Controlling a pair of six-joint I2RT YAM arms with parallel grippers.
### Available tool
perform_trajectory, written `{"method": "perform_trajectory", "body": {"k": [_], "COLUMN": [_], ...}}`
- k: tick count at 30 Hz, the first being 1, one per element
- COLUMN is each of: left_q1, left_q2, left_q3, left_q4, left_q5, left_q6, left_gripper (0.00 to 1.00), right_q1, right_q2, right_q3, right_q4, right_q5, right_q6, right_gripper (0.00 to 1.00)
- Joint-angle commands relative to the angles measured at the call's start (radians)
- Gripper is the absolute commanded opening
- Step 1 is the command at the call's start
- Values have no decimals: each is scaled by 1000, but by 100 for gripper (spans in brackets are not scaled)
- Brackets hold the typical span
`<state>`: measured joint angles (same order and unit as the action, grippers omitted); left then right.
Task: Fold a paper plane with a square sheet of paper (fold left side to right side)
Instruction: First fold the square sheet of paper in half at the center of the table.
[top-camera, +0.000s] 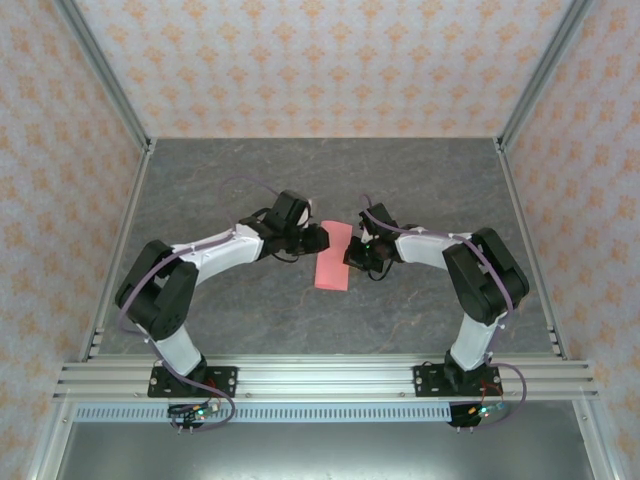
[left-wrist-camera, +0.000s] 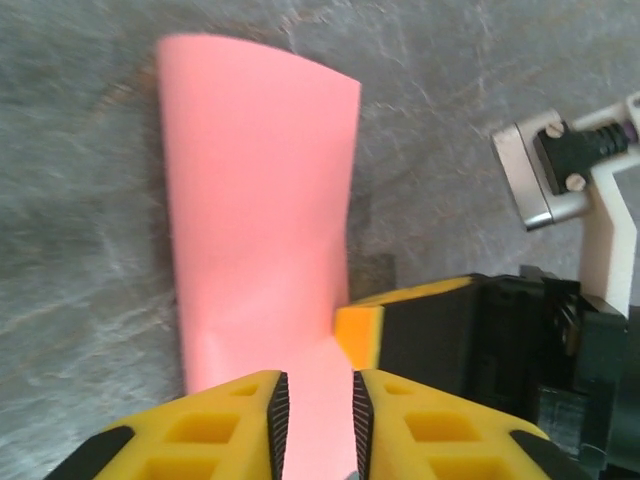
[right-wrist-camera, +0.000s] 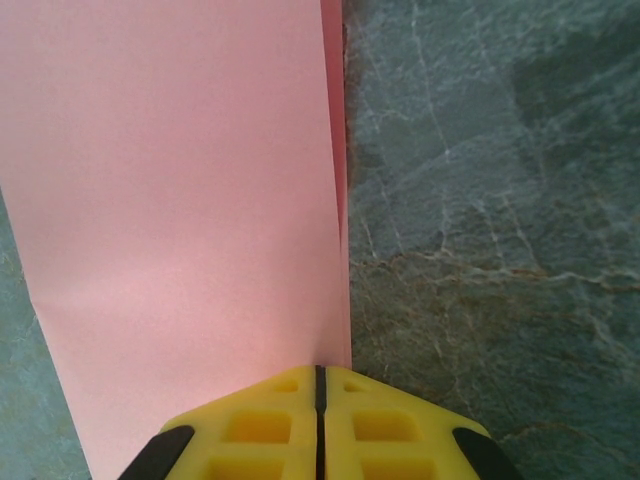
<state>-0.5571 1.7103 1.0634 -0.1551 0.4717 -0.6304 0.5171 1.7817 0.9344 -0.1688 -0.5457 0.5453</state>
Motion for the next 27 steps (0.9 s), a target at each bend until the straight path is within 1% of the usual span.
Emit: {"method": "perform_trajectory", "body": {"k": [1,6,14,17,22,27], "left_q1": [-13,-13,-11,-6,21,72], "left_q2": [65,146,180,171,133,66], "left_q3": [12,24,1,-25,-75,-123], "left_q4": [47,43,-38,-45,-40,-40], "left_q5": [84,58,-41,-55,-48,-22], "left_q6": [-10,-8,35,49,61,77], "left_gripper": [25,24,23,23,23,24], "right_q1": [8,8,8,8,8,8], "right_q2": [60,64,78,84,97,100], "right_q3": [-17,-13,-5,-5,-5,-6], "right_q4": [-125,-130,-169,-182,-190,-190], "right_q5": [81,81,103,110,115,114], "right_q6": [-19,-20,-45,-54,-63,-65], "right_gripper": [8,8,8,8,8,8]}}
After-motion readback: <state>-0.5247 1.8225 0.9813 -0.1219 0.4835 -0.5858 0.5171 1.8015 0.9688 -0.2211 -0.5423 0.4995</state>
